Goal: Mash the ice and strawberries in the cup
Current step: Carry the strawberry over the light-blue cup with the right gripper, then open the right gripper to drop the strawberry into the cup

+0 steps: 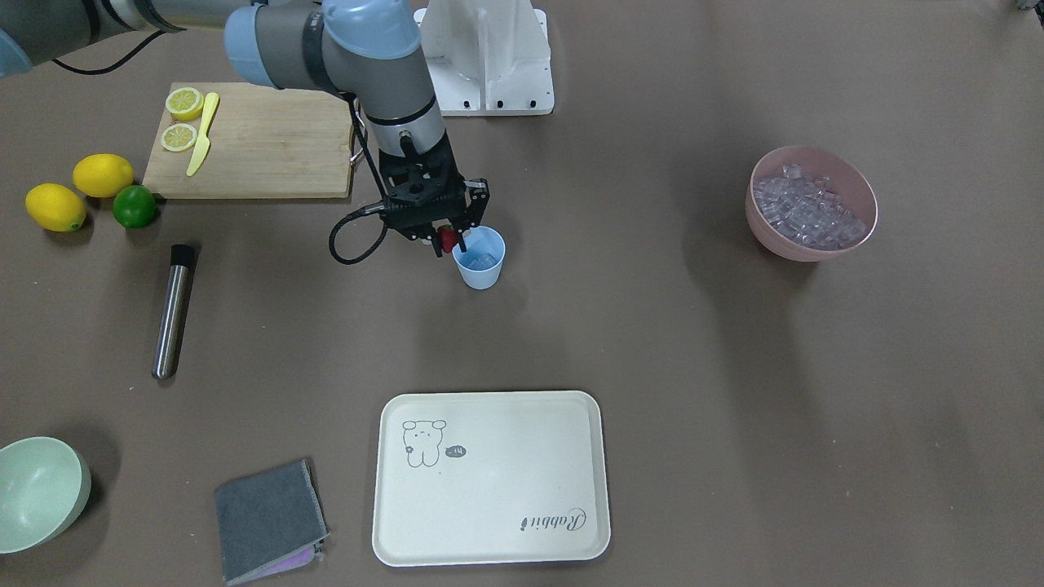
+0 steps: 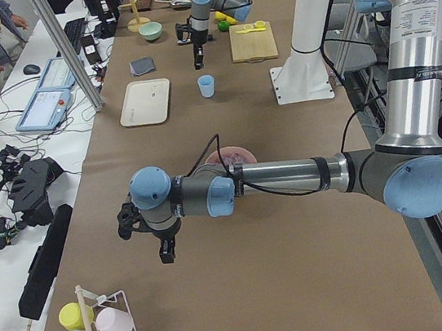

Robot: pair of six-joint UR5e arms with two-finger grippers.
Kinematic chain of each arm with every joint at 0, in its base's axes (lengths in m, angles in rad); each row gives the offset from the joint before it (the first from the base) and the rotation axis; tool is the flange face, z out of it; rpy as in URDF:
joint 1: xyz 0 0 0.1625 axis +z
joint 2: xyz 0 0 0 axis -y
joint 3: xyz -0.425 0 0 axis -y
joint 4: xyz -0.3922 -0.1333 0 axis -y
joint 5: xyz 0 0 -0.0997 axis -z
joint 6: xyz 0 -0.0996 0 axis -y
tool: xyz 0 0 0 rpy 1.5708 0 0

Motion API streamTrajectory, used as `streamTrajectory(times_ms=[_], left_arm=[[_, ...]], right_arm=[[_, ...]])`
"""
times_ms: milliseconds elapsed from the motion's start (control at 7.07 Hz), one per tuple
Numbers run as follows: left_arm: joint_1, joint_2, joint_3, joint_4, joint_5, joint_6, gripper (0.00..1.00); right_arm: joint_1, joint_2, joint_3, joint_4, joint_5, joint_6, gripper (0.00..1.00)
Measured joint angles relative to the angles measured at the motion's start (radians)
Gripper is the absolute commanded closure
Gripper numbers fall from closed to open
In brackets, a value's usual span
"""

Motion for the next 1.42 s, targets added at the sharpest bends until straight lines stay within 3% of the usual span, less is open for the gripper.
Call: streamTrajectory(times_ms=[142, 283, 425, 566, 1132, 1415], left_arm=[[0.000, 0.004, -0.001, 0.000, 0.000, 0.000, 0.03], [0.000, 0.007, -0.002, -0.001, -0.001, 0.000, 0.03], [0.000, 0.009, -0.002, -0.001, -0.001, 0.000, 0.03], [0.000, 0.012, -0.002, -0.001, -0.001, 0.000, 0.03], [0.000, 0.013, -0.003, -0.002, -0.001, 0.001, 0.03], [0.000, 0.014, -0.003, -0.002, -0.001, 0.001, 0.03]], right_arm=[[-0.007, 0.030, -0.034, -0.002, -0.010, 0.003, 0.95], [-0.010, 0.049, -0.063, 0.000, -0.017, 0.005, 0.84], [-0.012, 0.055, -0.078, 0.004, -0.023, 0.005, 0.47], [-0.014, 0.056, -0.081, 0.007, -0.026, 0.005, 0.02], [-0.014, 0.018, -0.042, 0.009, -0.042, 0.004, 0.01], [0.020, -0.060, 0.015, 0.004, -0.032, -0.006, 0.01]])
